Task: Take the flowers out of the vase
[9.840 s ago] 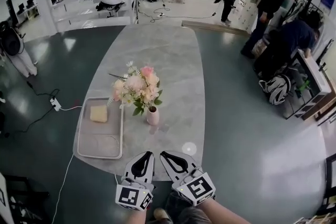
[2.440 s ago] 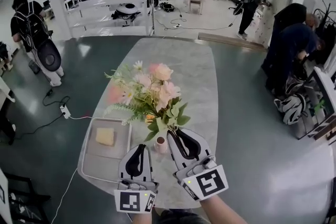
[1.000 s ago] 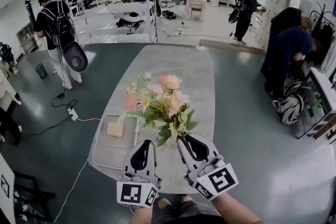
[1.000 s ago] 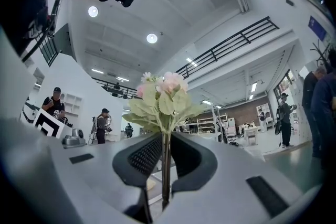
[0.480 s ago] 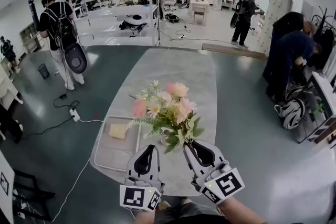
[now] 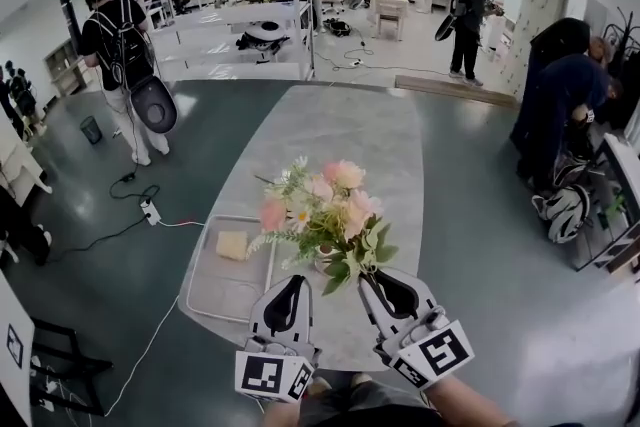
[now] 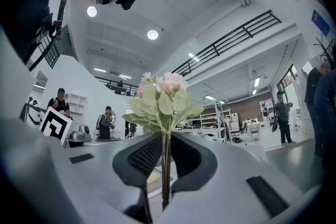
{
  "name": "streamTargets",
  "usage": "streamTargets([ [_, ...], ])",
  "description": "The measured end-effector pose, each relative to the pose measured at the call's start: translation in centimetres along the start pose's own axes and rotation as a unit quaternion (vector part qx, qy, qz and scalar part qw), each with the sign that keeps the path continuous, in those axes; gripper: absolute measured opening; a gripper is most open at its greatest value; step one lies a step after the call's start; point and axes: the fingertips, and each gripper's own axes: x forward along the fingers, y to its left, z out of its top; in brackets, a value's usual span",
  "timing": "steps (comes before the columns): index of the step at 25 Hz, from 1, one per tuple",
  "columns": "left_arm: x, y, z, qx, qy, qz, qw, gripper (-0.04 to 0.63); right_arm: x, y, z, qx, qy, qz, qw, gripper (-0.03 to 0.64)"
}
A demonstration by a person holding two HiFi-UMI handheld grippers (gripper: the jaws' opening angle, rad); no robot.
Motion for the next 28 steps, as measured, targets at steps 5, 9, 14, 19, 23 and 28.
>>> streamTargets([
  [5, 0.9, 0.8, 0.2, -0.002, 0.005, 0.001, 1.0000, 0.031, 0.8, -0.5, -0.4, 0.007, 0.009, 0.001, 1.000, 0.064],
  [9, 0.9, 0.9, 0.1, -0.002, 0.006, 0.004, 1.0000, 0.031, 0.7, -0.7, -0.8, 0.008, 0.013, 0.000, 1.000, 0.064],
  [14, 0.9, 1.2, -0.3, -0.003, 0.009, 0.006, 0.9999, 0.031, 0.8, -0.8, -1.1, 0.009, 0.015, -0.001, 1.000, 0.064],
  [19, 0.7, 1.1, -0.5, -0.003, 0.011, 0.007, 0.9999, 0.031, 0.6, -0.7, -1.2, 0.010, 0.014, -0.001, 1.000, 0.064],
  [23, 0.8, 1.5, -1.0, -0.003, 0.013, 0.009, 0.9999, 0.031, 0.9, -0.8, -1.7, 0.012, 0.015, -0.001, 1.000, 0.064],
  [28, 0.6, 1.0, -1.6, -0.004, 0.019, 0.013, 0.9997, 0.031, 0.2, -1.1, -2.0, 0.013, 0.015, -0.001, 1.000, 0.064],
])
